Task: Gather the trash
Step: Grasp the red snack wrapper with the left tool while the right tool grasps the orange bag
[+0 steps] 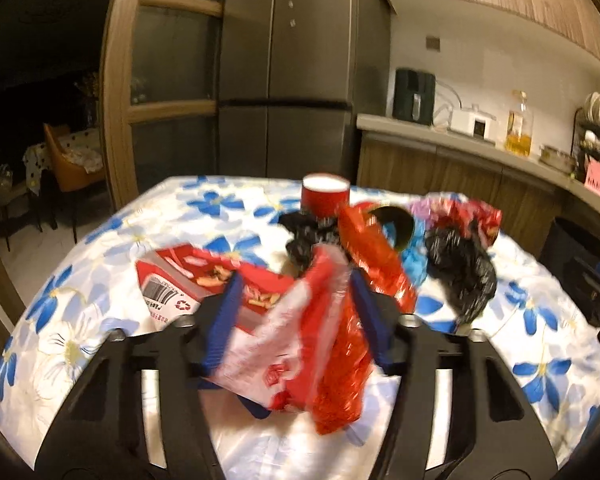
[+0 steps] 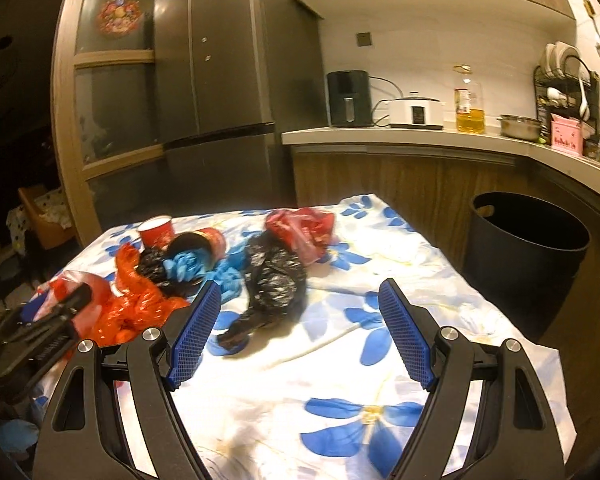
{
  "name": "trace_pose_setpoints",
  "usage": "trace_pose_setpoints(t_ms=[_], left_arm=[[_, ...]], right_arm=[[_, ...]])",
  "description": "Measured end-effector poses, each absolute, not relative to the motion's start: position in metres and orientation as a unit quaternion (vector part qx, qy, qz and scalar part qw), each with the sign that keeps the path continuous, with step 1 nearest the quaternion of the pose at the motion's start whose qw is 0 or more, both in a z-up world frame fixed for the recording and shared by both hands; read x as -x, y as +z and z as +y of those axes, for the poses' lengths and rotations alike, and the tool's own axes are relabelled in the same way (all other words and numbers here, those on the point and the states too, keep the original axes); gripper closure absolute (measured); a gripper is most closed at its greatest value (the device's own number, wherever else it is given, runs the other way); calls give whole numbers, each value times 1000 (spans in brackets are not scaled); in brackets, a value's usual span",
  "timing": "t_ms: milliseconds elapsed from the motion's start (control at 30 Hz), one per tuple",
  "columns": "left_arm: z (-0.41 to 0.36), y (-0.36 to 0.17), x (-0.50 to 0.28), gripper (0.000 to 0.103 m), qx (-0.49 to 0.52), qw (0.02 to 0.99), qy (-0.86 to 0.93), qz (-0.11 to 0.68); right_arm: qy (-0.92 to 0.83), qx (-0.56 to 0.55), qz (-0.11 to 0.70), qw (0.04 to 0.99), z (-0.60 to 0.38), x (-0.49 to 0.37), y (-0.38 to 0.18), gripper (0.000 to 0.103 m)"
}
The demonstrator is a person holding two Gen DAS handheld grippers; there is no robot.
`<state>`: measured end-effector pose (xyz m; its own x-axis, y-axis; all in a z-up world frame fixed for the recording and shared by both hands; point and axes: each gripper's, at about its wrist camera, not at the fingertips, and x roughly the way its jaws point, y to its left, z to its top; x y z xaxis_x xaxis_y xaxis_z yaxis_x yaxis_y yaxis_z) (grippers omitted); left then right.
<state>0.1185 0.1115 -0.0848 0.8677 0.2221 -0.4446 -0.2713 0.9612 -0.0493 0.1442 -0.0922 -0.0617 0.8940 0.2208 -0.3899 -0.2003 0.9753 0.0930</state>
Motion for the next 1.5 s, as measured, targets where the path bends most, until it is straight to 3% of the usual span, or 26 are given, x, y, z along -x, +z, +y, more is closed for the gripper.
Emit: trace_pose_setpoints(t_ms=[33,133,200,433,833,900,967,1133,1500], left_arm=[[115,-89,-120,73,64,962,123,234],[120,-93,-117,95,81,961,116,239],[122,-94,-113,100,85,961,119,235],[133,-70,-82,101,119,967,132,181],[157,-61,-61,101,146,962,168,159],[158,-61,-62,101,147,962,167,160],[158,-62,-64,101,146,962,166,162],[158,-65,-66,101,149,961,162,166],[141,-56,-63,101,135,966,150,164]], right_arm=[[113,-22,203,972,-88,-144,-62,24],[131,-16,205,970,-74,-145,-65,24],[145,-14,209,967,-62,-147,-68,24],[201,-4,221,955,-22,-158,-73,24],[249,23,249,936,45,-175,-92,25],[246,28,260,933,48,-178,-96,36],[249,29,270,930,49,-179,-100,55],[256,30,266,929,43,-173,-102,71],[270,-2,226,936,1,-143,-69,77]])
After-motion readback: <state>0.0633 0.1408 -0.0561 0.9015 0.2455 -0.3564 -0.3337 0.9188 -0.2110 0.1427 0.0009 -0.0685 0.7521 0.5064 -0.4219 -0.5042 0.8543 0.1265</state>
